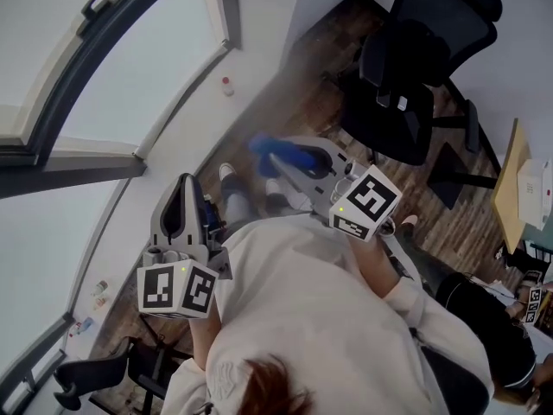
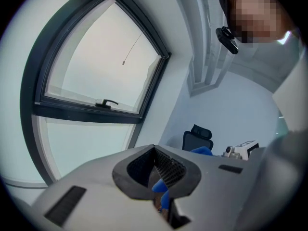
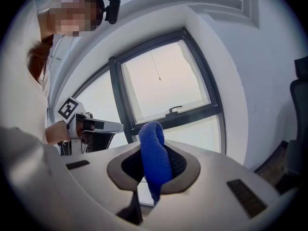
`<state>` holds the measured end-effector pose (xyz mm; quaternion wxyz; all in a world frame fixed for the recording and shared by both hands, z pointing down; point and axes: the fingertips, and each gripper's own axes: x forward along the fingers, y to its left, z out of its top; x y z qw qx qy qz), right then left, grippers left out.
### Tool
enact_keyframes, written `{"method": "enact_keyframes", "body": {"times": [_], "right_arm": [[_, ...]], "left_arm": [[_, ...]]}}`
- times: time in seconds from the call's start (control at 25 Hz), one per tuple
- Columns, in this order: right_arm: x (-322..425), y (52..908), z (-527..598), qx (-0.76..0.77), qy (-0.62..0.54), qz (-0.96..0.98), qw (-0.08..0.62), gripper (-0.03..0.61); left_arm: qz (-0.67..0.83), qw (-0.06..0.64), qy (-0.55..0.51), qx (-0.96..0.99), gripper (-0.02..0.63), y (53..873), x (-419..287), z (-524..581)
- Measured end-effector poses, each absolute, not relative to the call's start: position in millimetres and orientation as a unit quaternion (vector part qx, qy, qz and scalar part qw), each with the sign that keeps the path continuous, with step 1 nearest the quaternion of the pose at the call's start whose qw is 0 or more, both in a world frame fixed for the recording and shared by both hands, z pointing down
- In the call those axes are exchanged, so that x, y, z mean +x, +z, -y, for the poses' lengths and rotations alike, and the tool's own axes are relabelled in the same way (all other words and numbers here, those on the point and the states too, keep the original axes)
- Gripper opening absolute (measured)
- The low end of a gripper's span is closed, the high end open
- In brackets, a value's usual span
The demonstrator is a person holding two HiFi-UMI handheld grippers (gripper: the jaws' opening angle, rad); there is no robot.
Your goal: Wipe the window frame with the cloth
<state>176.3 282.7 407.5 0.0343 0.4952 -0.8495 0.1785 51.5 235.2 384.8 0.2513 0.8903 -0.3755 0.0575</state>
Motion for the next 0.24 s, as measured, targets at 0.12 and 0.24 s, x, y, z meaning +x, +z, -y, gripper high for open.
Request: {"method": "enact_keyframes", "body": {"times": [0.12, 0.24], "right_arm": [[182, 407, -301, 0.491, 0.176, 0.852, 0.035, 0.044], [186, 406, -316, 0.492, 0.174, 0.853, 0.033, 0.044]], "left_arm": [[0.386, 0.251, 0.056, 0.886, 0.005, 384, 54, -257], [0.396, 0.251, 0.056, 0.882, 0.005, 384, 51, -274]]}}
